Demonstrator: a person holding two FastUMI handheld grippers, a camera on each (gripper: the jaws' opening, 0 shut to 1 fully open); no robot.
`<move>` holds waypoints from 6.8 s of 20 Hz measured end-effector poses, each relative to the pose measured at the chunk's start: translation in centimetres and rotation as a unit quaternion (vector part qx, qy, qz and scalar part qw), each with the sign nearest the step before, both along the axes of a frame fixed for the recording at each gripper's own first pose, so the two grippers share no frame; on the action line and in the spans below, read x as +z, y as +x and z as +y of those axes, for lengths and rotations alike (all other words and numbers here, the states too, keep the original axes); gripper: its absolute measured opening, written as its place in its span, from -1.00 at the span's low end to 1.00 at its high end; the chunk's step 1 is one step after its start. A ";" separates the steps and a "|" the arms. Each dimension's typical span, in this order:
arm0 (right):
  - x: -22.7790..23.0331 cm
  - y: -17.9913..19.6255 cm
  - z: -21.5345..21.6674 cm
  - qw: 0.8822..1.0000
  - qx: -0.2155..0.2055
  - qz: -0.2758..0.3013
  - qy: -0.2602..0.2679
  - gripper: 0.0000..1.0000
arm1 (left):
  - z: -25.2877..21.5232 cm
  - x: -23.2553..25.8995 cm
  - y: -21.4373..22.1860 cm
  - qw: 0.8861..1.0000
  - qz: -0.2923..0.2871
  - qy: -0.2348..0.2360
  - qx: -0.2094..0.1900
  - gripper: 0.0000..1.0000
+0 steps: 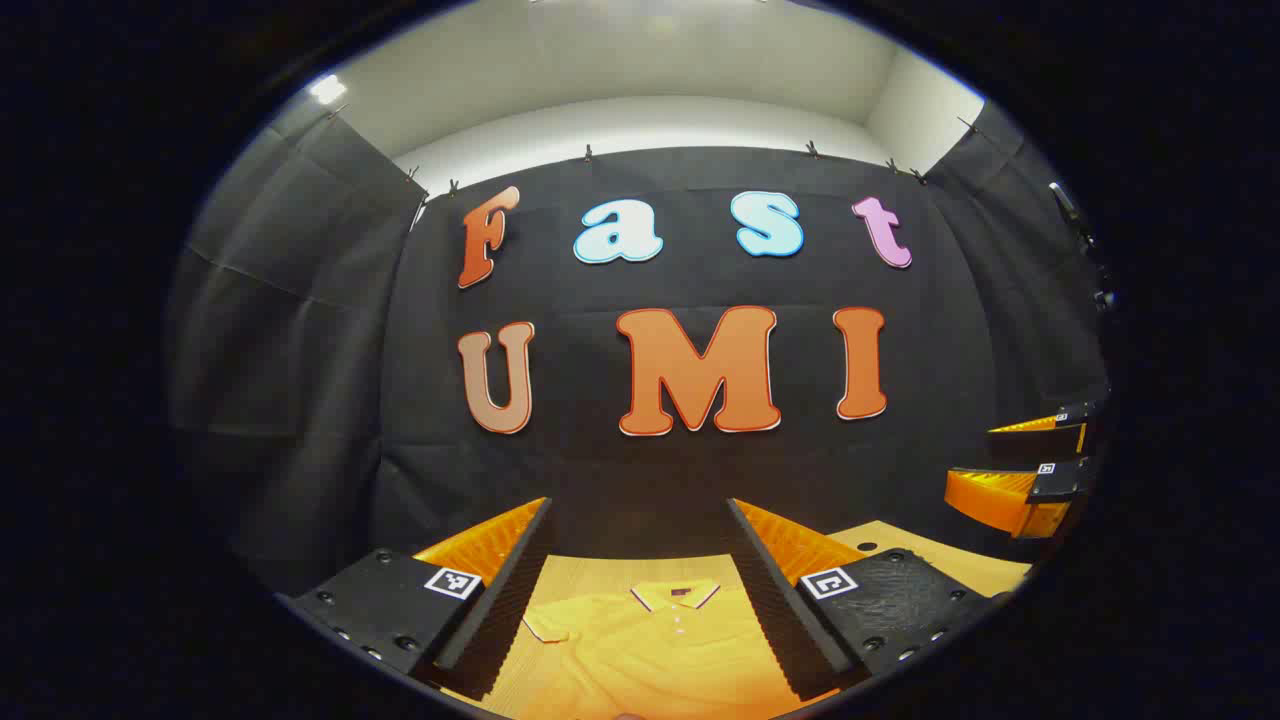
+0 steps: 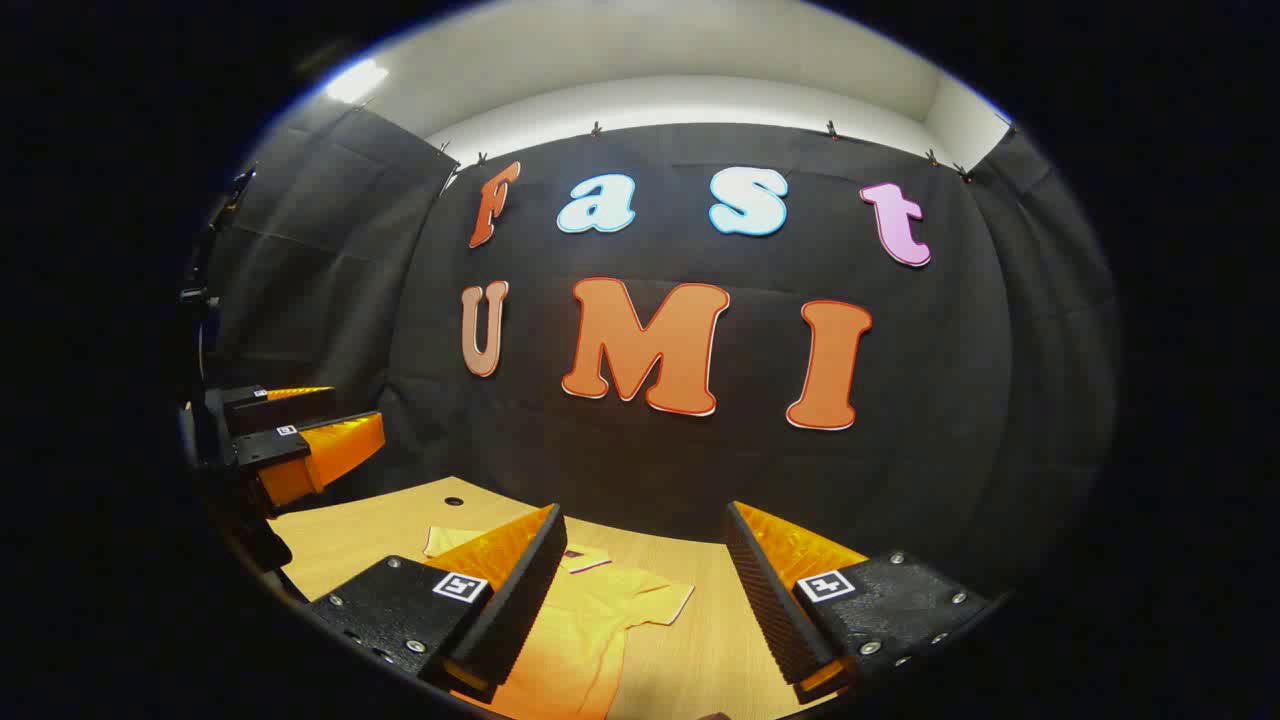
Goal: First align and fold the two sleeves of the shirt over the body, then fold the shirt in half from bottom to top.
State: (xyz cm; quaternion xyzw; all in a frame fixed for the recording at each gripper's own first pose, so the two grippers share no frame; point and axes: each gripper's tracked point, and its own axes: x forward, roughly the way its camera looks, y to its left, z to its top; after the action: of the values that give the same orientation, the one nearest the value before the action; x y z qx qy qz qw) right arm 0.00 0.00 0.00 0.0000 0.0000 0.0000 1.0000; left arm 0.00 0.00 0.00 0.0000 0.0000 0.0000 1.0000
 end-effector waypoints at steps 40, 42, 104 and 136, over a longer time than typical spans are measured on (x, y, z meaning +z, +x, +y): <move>-24.0 18.6 -3.5 0.920 -0.077 0.374 0.089 0.92 | 10.3 -1.3 4.5 0.997 0.017 0.056 0.052 1.00; -26.4 19.3 -3.4 0.903 -0.071 0.414 0.090 0.92 | 10.8 -1.6 4.5 0.996 0.023 0.056 0.062 0.98; -32.5 27.8 6.2 0.845 0.038 0.519 0.121 -0.94 | 15.1 -14.3 4.1 0.972 0.206 0.002 0.114 0.94; -17.1 10.5 5.0 0.934 -0.096 0.329 0.102 0.90 | 18.9 -38.8 20.3 0.778 0.603 -0.175 0.015 0.96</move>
State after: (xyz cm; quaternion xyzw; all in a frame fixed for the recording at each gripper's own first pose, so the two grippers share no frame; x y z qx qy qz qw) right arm 10.46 5.03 -17.14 0.1022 0.3288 -0.0965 0.9339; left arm 20.33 18.86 -38.83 -0.1748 0.6032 0.0152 0.7780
